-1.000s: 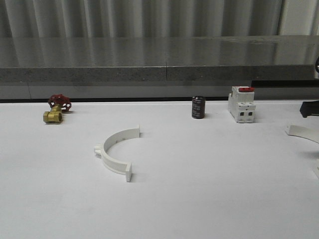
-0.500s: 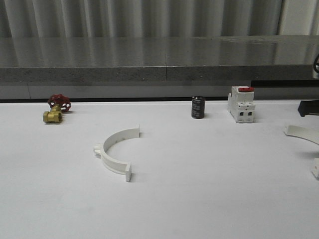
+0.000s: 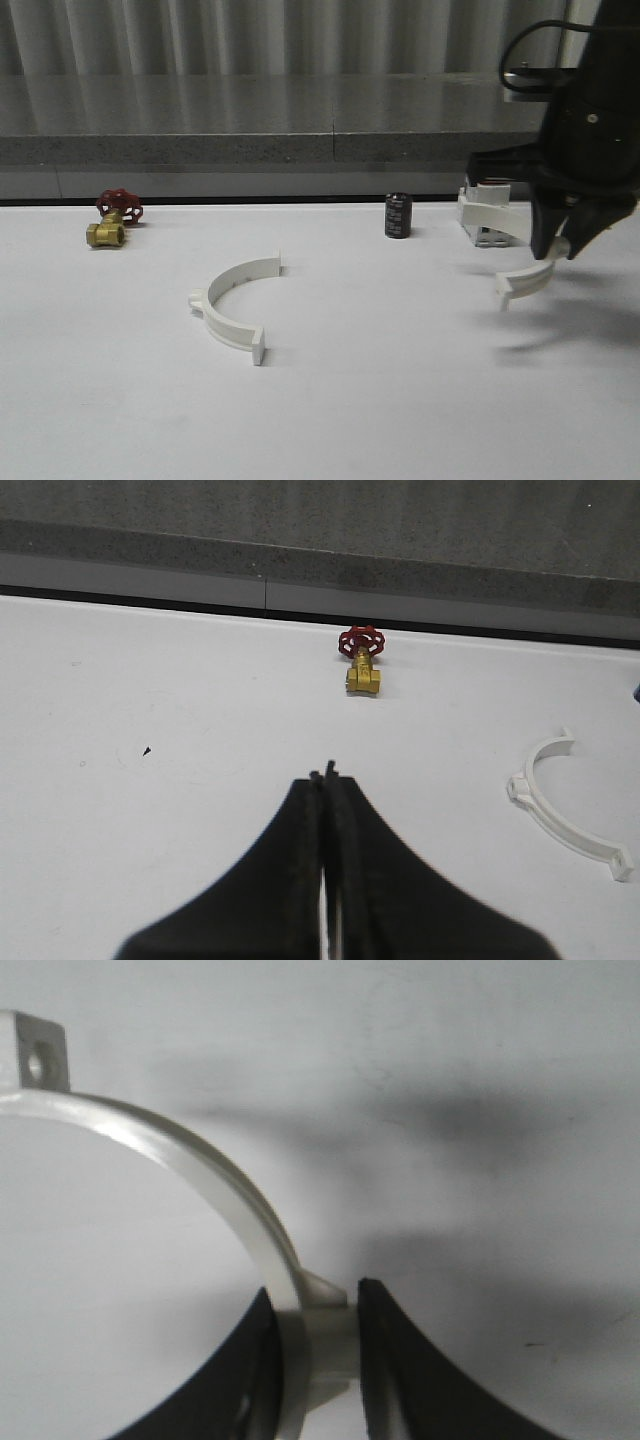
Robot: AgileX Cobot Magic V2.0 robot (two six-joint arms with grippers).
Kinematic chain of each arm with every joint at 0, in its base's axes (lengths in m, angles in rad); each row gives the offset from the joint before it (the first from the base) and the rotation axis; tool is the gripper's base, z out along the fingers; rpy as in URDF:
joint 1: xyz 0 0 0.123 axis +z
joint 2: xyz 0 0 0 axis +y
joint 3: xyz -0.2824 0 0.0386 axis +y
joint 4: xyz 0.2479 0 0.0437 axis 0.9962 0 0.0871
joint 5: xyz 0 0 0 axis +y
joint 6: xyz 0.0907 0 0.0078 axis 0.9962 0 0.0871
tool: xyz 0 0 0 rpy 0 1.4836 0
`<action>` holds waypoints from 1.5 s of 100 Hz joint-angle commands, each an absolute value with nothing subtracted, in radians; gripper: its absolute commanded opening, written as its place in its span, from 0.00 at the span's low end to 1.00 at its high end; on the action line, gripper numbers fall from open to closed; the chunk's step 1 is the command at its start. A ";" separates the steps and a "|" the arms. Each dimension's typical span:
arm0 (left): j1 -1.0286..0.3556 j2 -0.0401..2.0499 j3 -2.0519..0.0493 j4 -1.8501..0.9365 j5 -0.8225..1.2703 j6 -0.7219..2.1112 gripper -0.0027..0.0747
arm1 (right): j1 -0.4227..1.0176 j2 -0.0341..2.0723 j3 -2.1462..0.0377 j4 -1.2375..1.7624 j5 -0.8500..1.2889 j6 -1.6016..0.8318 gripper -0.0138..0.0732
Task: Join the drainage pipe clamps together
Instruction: 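Carry the clamp half over and lower it onto the first half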
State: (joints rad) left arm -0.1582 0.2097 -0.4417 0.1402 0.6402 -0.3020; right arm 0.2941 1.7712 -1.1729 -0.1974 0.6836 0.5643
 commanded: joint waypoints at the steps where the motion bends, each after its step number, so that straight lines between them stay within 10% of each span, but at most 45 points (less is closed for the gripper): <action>1: -0.158 0.220 -0.467 0.139 0.571 -0.305 0.01 | 0.354 1.722 -1.217 -0.287 0.668 0.690 0.26; 150: -0.158 0.220 -0.467 0.139 0.571 -0.305 0.01 | 0.613 2.001 -1.506 -0.257 0.679 0.884 0.26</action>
